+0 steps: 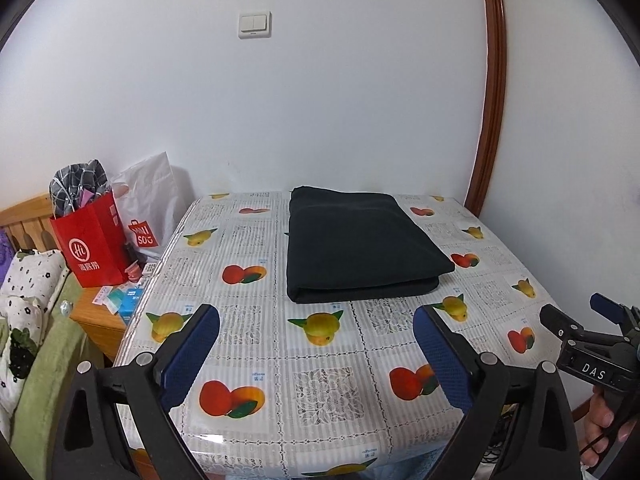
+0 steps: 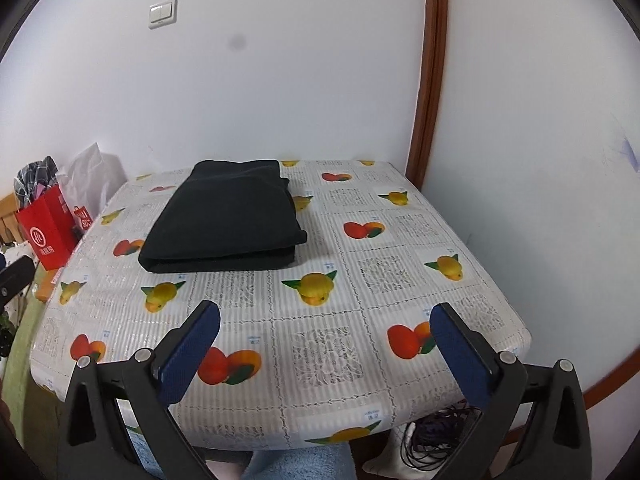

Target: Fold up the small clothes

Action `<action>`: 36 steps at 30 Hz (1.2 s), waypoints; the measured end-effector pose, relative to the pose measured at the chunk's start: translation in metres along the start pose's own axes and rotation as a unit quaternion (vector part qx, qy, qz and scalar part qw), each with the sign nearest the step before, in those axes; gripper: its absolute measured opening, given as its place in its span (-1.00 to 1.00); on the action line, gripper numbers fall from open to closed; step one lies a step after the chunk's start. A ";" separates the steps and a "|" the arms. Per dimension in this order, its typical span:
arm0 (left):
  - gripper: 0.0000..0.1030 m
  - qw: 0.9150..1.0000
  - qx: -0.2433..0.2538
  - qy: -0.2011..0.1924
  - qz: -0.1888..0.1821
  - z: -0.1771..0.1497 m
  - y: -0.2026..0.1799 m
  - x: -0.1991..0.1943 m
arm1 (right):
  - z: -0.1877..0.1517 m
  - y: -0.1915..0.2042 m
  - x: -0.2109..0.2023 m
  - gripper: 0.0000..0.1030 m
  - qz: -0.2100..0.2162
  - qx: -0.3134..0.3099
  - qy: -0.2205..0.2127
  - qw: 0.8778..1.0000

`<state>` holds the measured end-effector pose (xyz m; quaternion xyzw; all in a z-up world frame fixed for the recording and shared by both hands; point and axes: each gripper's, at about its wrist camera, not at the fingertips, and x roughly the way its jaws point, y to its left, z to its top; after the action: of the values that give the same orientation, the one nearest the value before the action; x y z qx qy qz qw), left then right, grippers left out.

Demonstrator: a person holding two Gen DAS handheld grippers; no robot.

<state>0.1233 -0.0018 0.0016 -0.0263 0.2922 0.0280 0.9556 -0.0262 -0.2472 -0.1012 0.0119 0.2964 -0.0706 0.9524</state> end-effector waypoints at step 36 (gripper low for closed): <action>0.90 1.000 -0.009 0.014 0.005 -0.004 0.005 0.004 | 0.002 0.007 -0.005 1.00 -0.015 -0.003 -0.002 1.000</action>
<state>0.1239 0.0029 -0.0037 -0.0337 0.3059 0.0353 0.9508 -0.0280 -0.2401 -0.0973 0.0044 0.2953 -0.0838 0.9517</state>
